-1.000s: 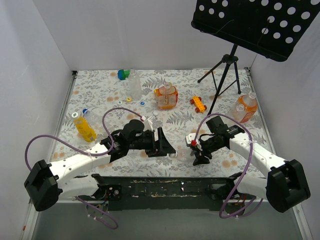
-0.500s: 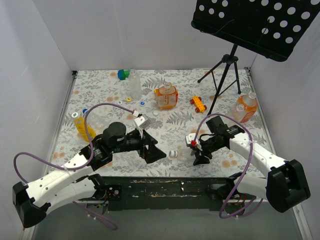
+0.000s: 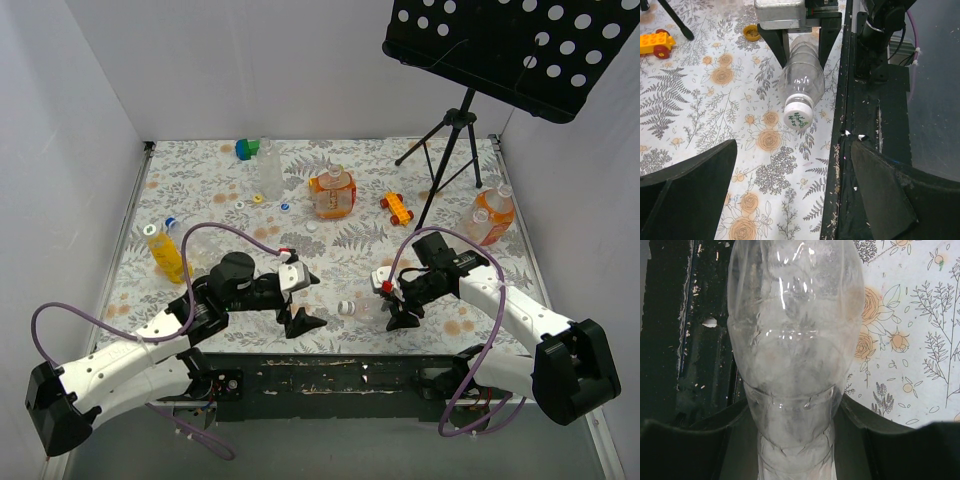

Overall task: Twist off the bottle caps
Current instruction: Unscrew the bottle cap from the plastic bottle.

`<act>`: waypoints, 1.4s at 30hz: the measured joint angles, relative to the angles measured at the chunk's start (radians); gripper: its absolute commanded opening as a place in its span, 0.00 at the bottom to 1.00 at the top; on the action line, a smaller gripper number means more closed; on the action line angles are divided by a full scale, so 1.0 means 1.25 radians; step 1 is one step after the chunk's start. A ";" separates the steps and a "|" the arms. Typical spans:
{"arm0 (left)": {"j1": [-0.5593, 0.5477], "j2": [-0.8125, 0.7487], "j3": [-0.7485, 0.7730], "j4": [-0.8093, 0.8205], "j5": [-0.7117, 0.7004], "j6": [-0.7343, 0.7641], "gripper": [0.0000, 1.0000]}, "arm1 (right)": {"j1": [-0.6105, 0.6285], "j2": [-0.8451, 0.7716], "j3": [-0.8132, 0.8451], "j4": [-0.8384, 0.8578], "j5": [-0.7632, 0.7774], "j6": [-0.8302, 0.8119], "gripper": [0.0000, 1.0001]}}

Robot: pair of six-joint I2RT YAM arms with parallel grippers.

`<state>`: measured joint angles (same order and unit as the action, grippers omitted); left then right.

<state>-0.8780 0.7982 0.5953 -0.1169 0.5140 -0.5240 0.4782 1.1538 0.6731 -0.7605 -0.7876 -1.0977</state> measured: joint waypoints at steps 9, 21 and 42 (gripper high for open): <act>0.000 0.014 -0.001 0.016 0.034 0.071 0.98 | 0.000 0.000 0.000 0.000 0.000 -0.001 0.06; 0.000 0.029 -0.010 0.008 0.056 0.122 0.98 | 0.000 0.000 0.000 0.000 0.000 -0.001 0.06; -0.005 0.179 -0.007 0.049 0.065 0.250 0.91 | 0.000 0.001 0.000 0.000 0.000 -0.001 0.06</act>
<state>-0.8837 1.0225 0.5869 -0.0563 0.5949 -0.2111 0.4782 1.1549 0.6731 -0.7605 -0.7872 -1.0985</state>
